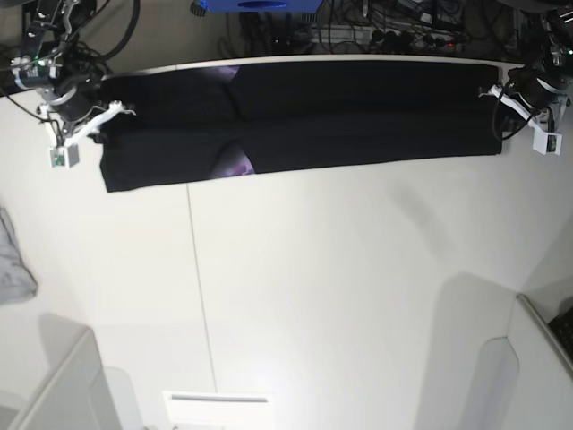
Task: Fold the T-shirt properly
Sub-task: 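Lift the hem with both grippers and fold it over toward the collar, then lower the folded hem edge onto the shirt and release both grippers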
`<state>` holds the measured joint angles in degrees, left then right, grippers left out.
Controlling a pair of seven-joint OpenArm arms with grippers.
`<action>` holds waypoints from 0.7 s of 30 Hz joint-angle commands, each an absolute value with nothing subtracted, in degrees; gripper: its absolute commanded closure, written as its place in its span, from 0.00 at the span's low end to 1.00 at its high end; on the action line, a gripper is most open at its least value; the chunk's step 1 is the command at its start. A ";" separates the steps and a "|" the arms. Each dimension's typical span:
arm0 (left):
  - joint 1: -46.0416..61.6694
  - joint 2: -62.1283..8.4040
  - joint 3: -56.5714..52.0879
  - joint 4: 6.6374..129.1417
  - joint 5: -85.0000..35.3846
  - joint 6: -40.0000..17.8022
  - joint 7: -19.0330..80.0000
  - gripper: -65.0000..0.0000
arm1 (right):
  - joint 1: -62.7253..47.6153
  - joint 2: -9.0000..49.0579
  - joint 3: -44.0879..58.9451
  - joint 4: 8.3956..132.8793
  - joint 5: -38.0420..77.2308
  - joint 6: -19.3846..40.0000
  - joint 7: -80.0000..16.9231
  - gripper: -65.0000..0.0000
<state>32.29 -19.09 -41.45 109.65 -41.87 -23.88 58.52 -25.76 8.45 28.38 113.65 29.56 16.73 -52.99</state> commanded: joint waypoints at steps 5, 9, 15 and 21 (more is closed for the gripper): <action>32.66 -20.00 -41.89 110.37 -41.98 -23.96 57.63 1.00 | -26.42 9.01 28.70 114.33 29.93 16.75 -51.82 1.00; 32.66 -20.00 -41.89 110.20 -41.98 -23.96 57.63 1.00 | -27.47 8.92 28.70 114.33 29.93 16.75 -51.82 1.00; 32.75 -19.91 -42.24 110.20 -41.89 -23.96 57.63 0.78 | -27.65 8.92 28.79 114.33 29.93 16.75 -51.82 0.70; 33.54 -19.82 -42.33 110.20 -41.89 -23.96 57.54 0.30 | -27.65 5.49 32.92 114.33 29.85 16.92 -51.65 0.58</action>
<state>33.36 -19.00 -41.71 109.47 -41.58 -23.88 58.52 -27.55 4.71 32.58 113.51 29.52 16.73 -52.73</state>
